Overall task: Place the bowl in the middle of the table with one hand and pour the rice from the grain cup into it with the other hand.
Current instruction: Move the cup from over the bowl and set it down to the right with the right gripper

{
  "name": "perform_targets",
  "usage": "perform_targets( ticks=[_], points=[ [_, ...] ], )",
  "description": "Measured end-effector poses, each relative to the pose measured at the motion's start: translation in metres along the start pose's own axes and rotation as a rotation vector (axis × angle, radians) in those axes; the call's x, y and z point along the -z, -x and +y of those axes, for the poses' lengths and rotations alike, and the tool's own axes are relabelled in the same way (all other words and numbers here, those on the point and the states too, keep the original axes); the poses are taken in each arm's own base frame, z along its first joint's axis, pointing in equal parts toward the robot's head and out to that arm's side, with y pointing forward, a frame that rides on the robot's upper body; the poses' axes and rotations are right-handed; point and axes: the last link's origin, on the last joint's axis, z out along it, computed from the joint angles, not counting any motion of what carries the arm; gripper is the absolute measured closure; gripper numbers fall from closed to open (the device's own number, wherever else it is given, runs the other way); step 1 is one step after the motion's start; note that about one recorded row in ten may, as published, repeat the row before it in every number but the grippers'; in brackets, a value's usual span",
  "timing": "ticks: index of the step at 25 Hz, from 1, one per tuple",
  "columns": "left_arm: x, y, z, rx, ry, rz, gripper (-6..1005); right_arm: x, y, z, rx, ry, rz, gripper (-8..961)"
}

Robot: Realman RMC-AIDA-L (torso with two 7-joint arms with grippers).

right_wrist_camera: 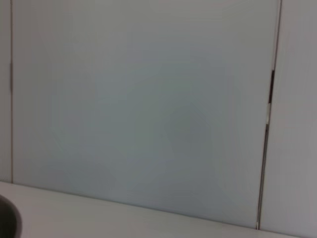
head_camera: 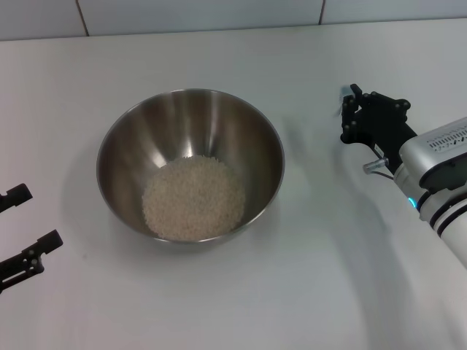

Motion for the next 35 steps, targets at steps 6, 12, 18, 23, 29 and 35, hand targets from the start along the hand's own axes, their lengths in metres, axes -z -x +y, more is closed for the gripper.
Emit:
perform_targets(
  ticks=[6,12,18,23,29,35],
  points=[
    [0.0,0.0,0.0,0.0,0.0,0.0,204,0.001,-0.002,0.001,0.014,0.014,0.013,808],
    [0.0,0.0,0.0,0.0,0.0,0.001,204,0.003,-0.008,-0.002,0.016,0.005,0.039,713],
    [-0.001,-0.001,-0.001,-0.003,0.003,0.005,204,0.012,-0.014,-0.006,0.012,-0.012,0.05,677],
    [-0.001,-0.002,-0.001,-0.004,0.004,0.008,204,0.021,-0.015,-0.009,0.006,-0.028,0.025,678],
    [-0.002,-0.003,-0.002,-0.006,0.005,0.011,204,0.025,-0.017,-0.011,0.006,-0.036,0.026,579],
    [-0.003,-0.003,-0.002,-0.006,0.006,0.012,204,0.039,-0.02,-0.011,0.003,-0.043,-0.007,571]
  ],
)
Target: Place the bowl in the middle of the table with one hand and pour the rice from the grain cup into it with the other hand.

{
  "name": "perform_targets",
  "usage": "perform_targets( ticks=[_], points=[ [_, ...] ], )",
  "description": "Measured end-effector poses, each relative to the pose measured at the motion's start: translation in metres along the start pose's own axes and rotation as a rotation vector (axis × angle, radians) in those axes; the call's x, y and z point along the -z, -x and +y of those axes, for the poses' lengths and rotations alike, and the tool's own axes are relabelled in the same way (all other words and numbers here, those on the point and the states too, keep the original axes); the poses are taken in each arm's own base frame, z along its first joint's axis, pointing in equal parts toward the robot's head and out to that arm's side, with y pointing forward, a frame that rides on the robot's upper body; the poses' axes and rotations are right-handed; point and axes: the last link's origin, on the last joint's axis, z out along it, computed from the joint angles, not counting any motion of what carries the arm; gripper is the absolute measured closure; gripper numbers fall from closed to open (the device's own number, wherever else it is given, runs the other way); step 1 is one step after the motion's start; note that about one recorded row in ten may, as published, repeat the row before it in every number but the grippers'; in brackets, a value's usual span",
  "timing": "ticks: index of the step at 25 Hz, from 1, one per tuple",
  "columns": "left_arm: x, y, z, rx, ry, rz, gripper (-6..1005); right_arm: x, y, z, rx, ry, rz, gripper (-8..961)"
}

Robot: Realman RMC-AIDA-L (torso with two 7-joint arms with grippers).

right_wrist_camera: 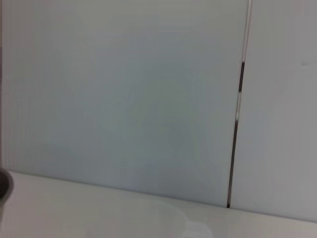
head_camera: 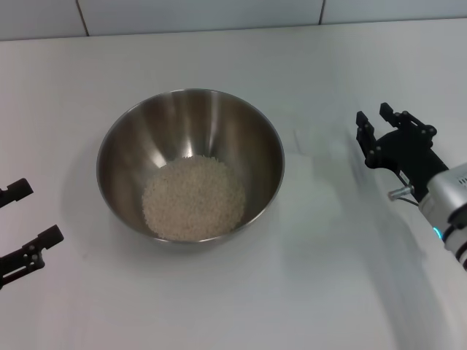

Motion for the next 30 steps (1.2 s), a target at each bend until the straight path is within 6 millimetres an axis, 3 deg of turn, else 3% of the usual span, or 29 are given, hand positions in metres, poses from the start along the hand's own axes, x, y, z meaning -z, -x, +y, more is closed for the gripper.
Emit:
perform_targets(
  ticks=[6,8,12,15,21,23,25,27,30],
  points=[
    [0.0,0.0,0.0,0.0,-0.001,0.001,204,0.019,0.0,-0.002,-0.042,-0.012,-0.059,572],
    [-0.001,0.0,0.0,0.001,-0.001,0.001,204,0.034,0.007,-0.012,-0.098,-0.031,-0.145,572],
    [-0.001,0.001,0.001,0.002,-0.001,0.0,203,0.045,0.015,-0.029,-0.159,-0.016,-0.225,572],
    [-0.001,0.001,0.001,0.003,0.002,0.001,203,0.053,0.028,-0.052,-0.215,0.125,-0.278,572],
    [-0.002,0.001,0.003,0.001,0.009,0.001,203,0.054,0.04,-0.059,-0.164,0.34,-0.251,559],
    [-0.003,0.002,0.003,-0.002,0.014,0.001,203,0.055,0.045,-0.055,-0.12,0.515,-0.201,551],
    [-0.003,0.002,0.004,-0.002,0.014,0.001,203,0.056,0.047,-0.053,-0.102,0.577,-0.185,543],
    [-0.002,0.002,0.004,-0.001,0.015,0.001,203,0.059,0.049,-0.049,-0.079,0.67,-0.158,367],
    [-0.002,0.002,0.005,-0.002,0.022,-0.005,203,0.061,0.053,-0.047,-0.071,0.794,-0.106,334]
  ],
)
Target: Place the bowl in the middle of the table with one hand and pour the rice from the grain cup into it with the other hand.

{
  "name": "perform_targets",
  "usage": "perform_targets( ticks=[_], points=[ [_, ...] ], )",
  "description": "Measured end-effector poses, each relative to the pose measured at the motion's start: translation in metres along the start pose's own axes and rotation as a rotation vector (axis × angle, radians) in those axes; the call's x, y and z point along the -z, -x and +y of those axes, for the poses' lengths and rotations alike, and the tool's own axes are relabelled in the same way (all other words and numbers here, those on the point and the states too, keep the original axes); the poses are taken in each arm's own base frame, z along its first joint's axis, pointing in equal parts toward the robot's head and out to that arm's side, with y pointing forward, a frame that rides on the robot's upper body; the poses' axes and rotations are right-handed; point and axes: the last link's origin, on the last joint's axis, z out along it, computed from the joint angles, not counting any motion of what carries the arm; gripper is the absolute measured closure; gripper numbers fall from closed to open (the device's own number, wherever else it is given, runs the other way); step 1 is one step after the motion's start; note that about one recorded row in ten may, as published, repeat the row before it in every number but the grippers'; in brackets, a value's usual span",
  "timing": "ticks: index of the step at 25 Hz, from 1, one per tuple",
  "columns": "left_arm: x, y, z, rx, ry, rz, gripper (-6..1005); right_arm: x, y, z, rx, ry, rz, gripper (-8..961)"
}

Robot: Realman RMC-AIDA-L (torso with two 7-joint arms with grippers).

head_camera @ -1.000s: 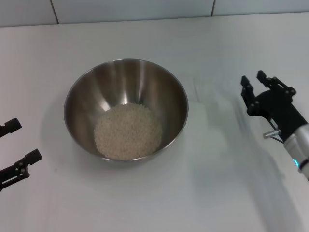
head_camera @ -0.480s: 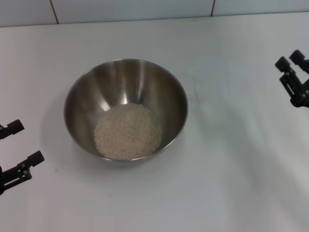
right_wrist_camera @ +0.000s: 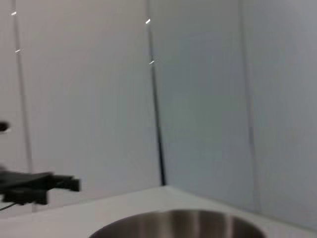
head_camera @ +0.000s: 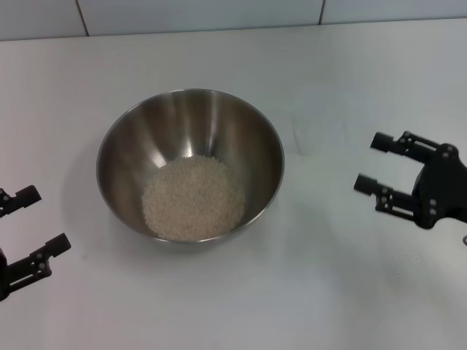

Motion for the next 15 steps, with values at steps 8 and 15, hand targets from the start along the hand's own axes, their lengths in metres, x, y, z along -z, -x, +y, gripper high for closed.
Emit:
perform_targets(
  ticks=[8,15],
  points=[
    [-0.006,0.002,0.001,-0.001,0.037,-0.021,203,-0.014,0.001,-0.001,0.008,0.09,0.055,245],
    [-0.01,-0.001,-0.004,-0.012,0.069,-0.034,203,-0.027,-0.001,0.0,0.017,0.128,0.085,245]
  ],
)
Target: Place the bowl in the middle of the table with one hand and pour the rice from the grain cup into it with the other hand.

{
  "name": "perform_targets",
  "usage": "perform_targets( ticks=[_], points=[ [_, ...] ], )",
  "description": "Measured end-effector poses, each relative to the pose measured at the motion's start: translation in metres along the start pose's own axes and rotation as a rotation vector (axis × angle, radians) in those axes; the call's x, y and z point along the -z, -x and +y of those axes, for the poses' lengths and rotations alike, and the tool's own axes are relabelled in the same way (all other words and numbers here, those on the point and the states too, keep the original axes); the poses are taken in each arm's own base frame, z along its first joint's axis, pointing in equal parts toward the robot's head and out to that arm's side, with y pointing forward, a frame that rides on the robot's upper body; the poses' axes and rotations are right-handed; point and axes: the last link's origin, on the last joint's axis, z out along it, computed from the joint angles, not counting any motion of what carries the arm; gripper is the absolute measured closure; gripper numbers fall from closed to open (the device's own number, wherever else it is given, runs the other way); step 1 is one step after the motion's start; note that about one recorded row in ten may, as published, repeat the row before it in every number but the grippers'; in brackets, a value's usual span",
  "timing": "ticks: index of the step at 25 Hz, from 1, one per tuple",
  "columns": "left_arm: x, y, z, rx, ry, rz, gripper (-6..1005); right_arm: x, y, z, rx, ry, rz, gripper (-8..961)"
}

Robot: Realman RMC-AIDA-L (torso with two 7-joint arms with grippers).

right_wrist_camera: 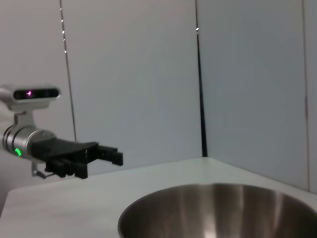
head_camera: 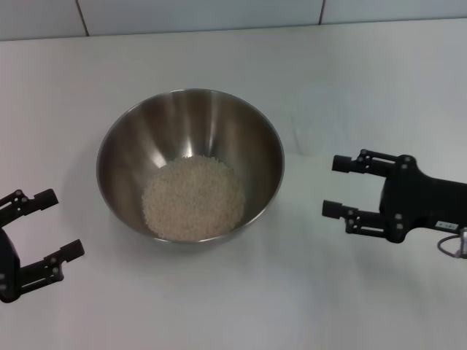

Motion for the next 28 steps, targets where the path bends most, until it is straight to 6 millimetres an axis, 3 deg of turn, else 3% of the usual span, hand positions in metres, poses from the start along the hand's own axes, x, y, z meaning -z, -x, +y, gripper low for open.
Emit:
perform_targets(
  ticks=[10,28],
  points=[
    [-0.015,-0.005,-0.009,-0.019,0.06,-0.019,203,-0.017,-0.005,0.003,0.005,0.042,0.043,245],
    [-0.018,-0.007,-0.01,-0.021,0.077,-0.019,203,-0.018,-0.006,0.004,0.009,0.042,0.043,245]
  ],
)
